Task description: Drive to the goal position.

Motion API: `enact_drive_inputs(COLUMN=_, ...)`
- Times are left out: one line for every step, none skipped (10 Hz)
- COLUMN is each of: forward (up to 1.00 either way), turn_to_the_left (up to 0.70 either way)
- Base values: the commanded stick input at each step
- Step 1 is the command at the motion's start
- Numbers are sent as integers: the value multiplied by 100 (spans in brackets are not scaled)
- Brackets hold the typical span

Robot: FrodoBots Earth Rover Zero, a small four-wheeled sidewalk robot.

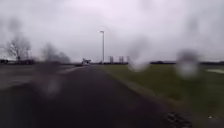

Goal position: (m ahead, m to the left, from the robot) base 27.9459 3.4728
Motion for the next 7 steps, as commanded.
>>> enact_drive_inputs(forward=85, turn_to_the_left=0)
enact_drive_inputs(forward=85, turn_to_the_left=0)
enact_drive_inputs(forward=85, turn_to_the_left=0)
enact_drive_inputs(forward=85, turn_to_the_left=0)
enact_drive_inputs(forward=85, turn_to_the_left=0)
enact_drive_inputs(forward=92, turn_to_the_left=0)
enact_drive_inputs(forward=100, turn_to_the_left=0)
